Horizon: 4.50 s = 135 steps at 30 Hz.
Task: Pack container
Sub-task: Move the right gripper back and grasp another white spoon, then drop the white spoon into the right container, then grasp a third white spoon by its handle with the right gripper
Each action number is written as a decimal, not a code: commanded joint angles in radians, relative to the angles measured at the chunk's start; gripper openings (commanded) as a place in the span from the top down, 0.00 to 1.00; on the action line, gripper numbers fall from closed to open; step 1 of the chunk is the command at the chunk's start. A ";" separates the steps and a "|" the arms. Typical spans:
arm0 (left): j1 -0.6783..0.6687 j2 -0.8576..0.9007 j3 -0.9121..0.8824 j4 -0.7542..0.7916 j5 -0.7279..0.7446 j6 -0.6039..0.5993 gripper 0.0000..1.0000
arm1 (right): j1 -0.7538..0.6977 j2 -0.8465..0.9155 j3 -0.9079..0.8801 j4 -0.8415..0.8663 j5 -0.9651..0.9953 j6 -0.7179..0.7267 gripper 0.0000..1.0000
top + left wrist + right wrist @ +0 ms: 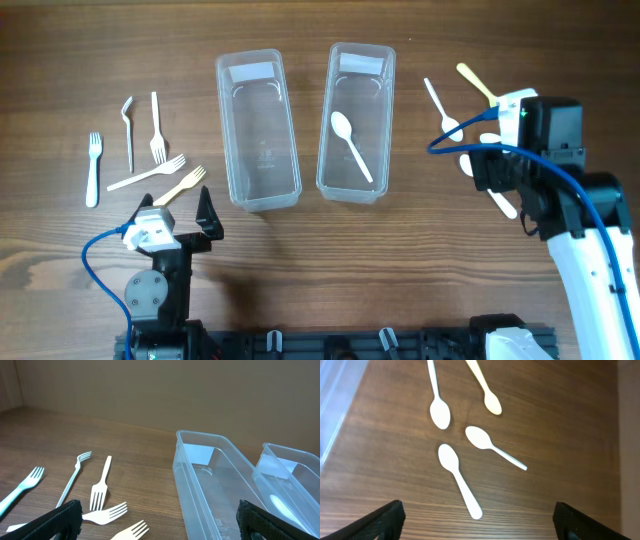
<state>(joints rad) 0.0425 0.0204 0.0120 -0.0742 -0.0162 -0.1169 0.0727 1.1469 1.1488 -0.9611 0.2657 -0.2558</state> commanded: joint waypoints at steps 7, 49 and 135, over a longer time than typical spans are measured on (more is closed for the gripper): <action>0.006 -0.004 -0.006 0.003 0.008 0.002 0.00 | -0.111 0.371 0.001 0.023 -0.117 -0.111 0.15; 0.006 -0.004 -0.006 0.003 0.008 0.002 0.00 | -0.234 0.794 -0.051 0.221 -0.426 -0.036 0.96; 0.006 -0.004 -0.006 0.003 0.008 0.002 0.00 | -0.402 0.820 0.179 0.229 -0.341 -0.501 0.12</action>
<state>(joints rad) 0.0425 0.0204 0.0120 -0.0742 -0.0162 -0.1169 -0.3264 1.9209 1.3312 -0.7486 -0.0525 -0.6674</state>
